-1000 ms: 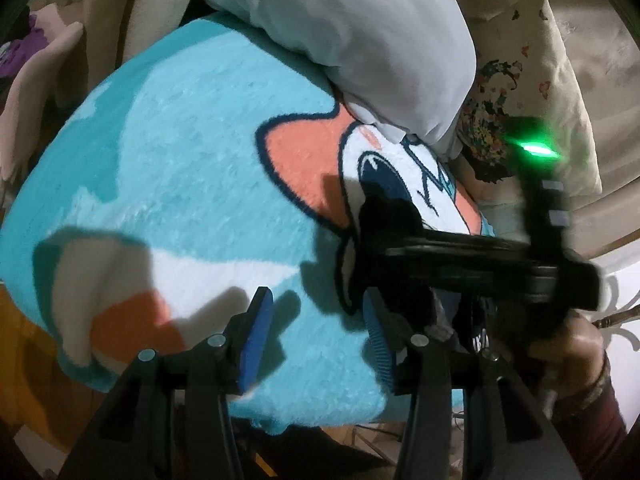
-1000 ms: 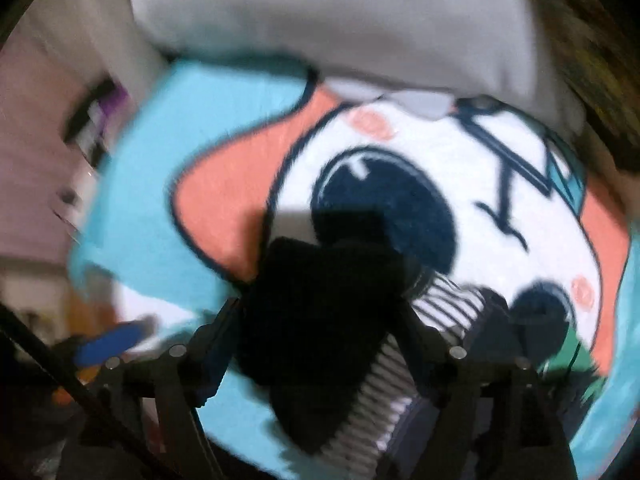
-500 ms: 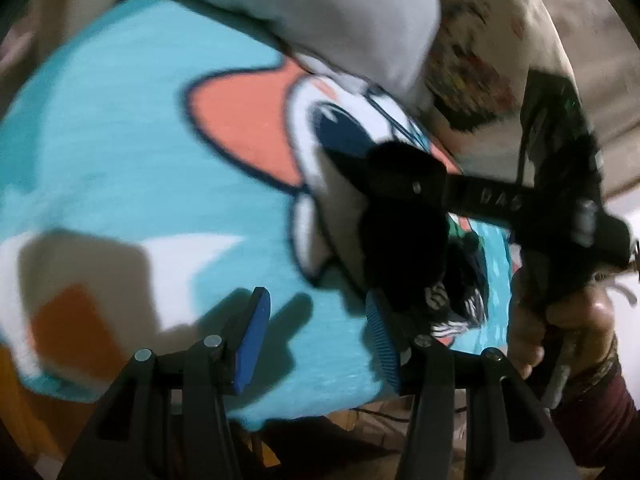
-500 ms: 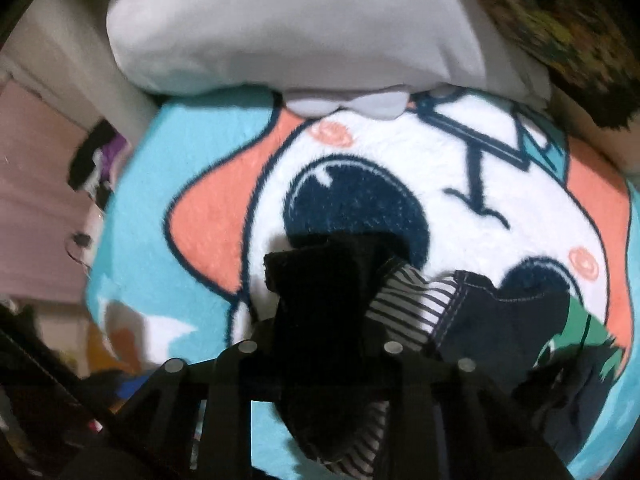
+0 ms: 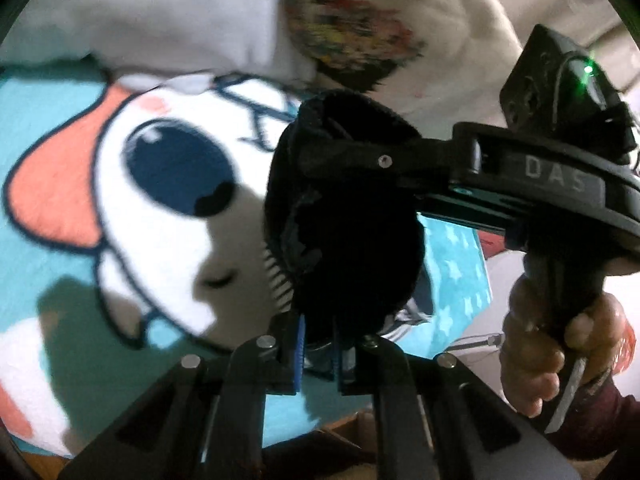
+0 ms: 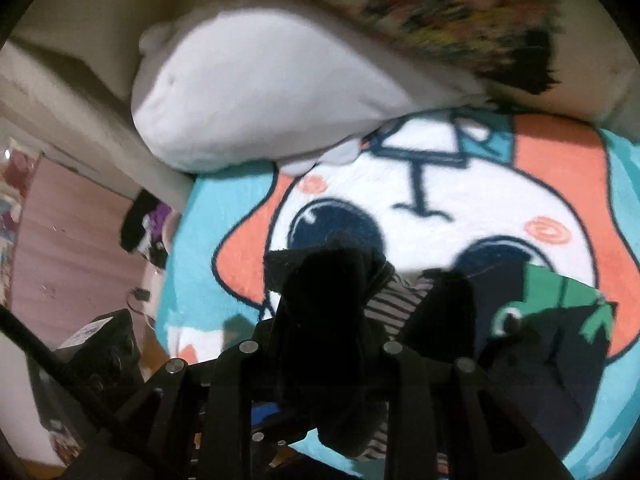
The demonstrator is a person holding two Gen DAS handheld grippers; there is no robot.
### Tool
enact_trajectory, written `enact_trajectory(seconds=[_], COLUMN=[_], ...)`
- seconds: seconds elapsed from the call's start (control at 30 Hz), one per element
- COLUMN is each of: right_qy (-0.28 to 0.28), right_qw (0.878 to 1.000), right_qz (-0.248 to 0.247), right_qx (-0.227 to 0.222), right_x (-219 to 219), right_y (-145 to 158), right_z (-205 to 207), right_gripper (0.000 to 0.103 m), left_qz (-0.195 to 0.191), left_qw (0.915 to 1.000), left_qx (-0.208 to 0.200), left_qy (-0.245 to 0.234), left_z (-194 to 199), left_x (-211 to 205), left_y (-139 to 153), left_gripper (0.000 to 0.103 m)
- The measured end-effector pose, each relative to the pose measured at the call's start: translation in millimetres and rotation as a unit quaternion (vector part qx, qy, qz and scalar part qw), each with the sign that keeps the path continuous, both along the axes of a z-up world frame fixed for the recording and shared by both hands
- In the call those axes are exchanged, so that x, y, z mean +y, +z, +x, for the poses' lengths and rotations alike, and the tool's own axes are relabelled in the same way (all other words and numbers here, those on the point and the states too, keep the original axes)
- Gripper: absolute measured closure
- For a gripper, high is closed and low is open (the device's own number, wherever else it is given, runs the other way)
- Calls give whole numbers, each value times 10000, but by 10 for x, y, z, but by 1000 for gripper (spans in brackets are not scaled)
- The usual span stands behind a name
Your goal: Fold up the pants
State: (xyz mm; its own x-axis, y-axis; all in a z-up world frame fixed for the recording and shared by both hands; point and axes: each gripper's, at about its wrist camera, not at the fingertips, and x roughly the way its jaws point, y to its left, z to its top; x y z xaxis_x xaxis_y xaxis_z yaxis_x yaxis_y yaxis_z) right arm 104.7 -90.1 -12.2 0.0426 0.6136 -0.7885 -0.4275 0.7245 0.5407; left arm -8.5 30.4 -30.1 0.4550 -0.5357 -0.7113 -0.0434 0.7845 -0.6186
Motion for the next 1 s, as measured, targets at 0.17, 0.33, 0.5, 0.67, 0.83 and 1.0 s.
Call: enact_trajectory(seconds=[0.17, 0.33, 0.5, 0.67, 0.83, 1.0], right_qy=[-446, -985, -1553, -2429, -1977, -1366], right_qw=[9980, 9920, 9876, 9697, 9706, 9611], right_qz=[435, 761, 195, -55, 1273, 2324], right_qx=[71, 216, 89, -266, -518, 599], right_x=[-652, -1394, -1924, -2501, -2400, -1993], right_y=[56, -177, -518, -414, 24, -254], right_z=[131, 245, 333, 326, 207, 234], right_gripper=[76, 76, 63, 53, 54, 57], left_qz=[273, 774, 892, 944, 1069, 1274], left_qw=[9981, 9919, 9910, 9934, 9907, 9856], left_qx=[-142, -6, 155, 409, 720, 932], left_qy=[-531, -1006, -986, -511, -447, -603], left_z=[166, 308, 251, 260, 327, 360], left_x=[-553, -1090, -1163, -918, -943, -1096], left_y=[201, 185, 189, 79, -152, -362], left_gripper=[93, 92, 75, 71, 71, 71])
